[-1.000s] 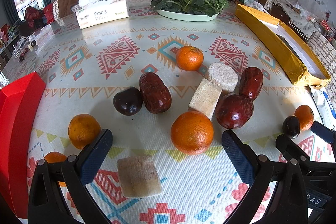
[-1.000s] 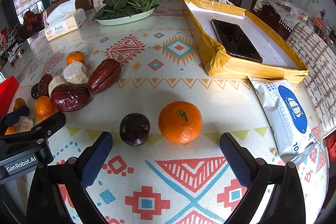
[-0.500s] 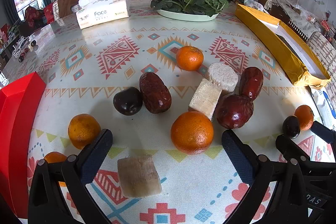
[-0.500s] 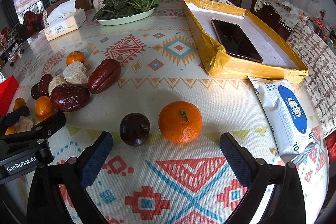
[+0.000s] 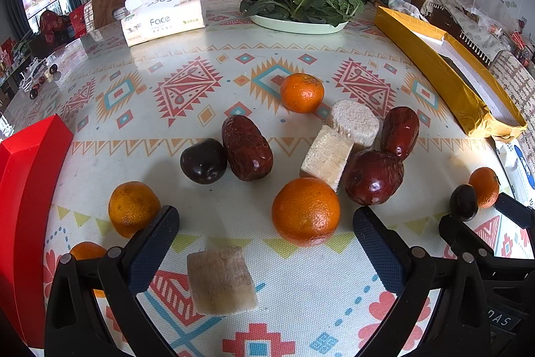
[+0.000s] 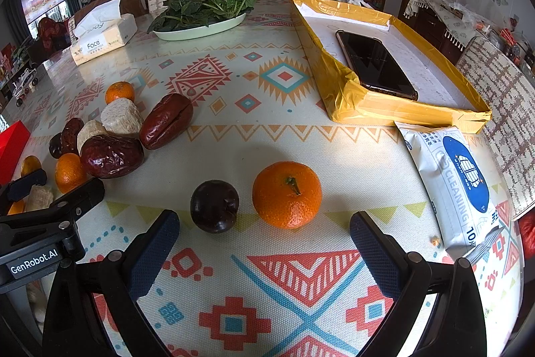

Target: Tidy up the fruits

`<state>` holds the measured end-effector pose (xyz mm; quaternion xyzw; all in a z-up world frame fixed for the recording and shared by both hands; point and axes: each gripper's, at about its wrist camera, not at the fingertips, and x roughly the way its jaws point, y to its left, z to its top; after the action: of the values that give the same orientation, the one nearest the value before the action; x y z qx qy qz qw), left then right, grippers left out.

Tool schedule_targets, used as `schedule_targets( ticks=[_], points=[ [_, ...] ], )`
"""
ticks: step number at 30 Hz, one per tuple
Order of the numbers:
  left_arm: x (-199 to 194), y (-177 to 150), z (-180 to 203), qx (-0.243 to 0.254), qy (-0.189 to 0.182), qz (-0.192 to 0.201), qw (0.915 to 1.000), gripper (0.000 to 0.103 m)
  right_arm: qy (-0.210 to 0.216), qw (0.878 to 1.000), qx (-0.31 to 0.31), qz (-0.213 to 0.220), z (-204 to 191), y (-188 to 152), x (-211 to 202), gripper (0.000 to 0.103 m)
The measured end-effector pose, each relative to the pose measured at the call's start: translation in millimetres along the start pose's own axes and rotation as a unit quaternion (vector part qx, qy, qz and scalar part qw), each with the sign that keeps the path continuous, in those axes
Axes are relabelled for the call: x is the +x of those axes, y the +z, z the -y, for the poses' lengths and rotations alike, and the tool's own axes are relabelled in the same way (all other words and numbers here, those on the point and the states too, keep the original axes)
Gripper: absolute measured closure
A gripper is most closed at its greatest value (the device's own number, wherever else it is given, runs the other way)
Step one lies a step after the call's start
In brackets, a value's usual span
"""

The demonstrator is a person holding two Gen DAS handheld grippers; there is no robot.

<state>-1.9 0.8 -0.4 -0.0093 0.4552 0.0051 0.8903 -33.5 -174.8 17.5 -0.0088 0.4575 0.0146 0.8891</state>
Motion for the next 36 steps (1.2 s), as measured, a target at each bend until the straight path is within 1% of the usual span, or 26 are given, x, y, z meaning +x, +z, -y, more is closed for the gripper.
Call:
schedule_targets(
  ticks=[3,7,11,15,17,20,22,23,26,29,31,33,34,36],
  points=[
    [-1,0,0,0.001,-0.001,-0.002,1.0000,0.000,0.000,1.000,0.000,0.000,0,0,0,0.000],
    [-4,-4,0,0.005,-0.004,-0.018,0.9998,0.000,0.004,1.000,0.000,-0.001,1,0,0,0.000],
    [-6,-6,0,0.004,-0.004,-0.032,0.9995,0.000,0.016,1.000,0.007,-0.019,3,0,-3,0.000],
    [-6,-6,0,0.004,-0.003,-0.033,0.9994,0.000,0.027,0.999,0.013,-0.021,4,-5,-6,0.000],
    [-6,-6,0,0.008,-0.003,-0.033,0.9994,0.000,0.025,0.999,0.008,-0.023,3,-6,-6,0.000],
    [-8,-7,-3,0.009,-0.006,-0.035,0.9993,0.000,0.009,0.999,-0.008,-0.030,-3,-5,-4,0.000],
    [-16,-10,-10,-0.001,-0.019,-0.031,0.9993,0.000,0.009,0.999,-0.008,-0.031,-3,-6,-4,0.000],
    [-24,-11,-14,-0.006,-0.028,-0.020,0.9994,0.001,0.009,0.999,-0.009,-0.031,-3,-6,-4,0.000],
    [-62,-14,-30,-0.017,-0.036,0.039,0.9985,0.001,0.009,0.999,-0.010,-0.032,-3,-5,-4,0.000],
    [-111,-19,-59,-0.036,-0.047,0.107,0.9924,0.001,0.008,0.999,-0.010,-0.033,-3,-5,-4,0.000],
    [-145,-25,-81,-0.042,-0.043,0.161,0.9851,0.001,0.007,0.999,-0.009,-0.034,-3,-4,-4,0.000],
    [-177,-34,-103,-0.042,-0.033,0.211,0.9761,0.001,0.007,0.999,-0.009,-0.035,-4,-3,-3,0.000],
    [-192,-37,-114,-0.045,-0.022,0.230,0.9720,0.001,0.005,0.999,-0.009,-0.037,-4,-3,-3,0.002],
    [-215,-44,-136,-0.049,0.000,0.258,0.9648,0.001,0.002,0.999,-0.004,-0.035,-4,-3,-12,0.010]
  ],
)
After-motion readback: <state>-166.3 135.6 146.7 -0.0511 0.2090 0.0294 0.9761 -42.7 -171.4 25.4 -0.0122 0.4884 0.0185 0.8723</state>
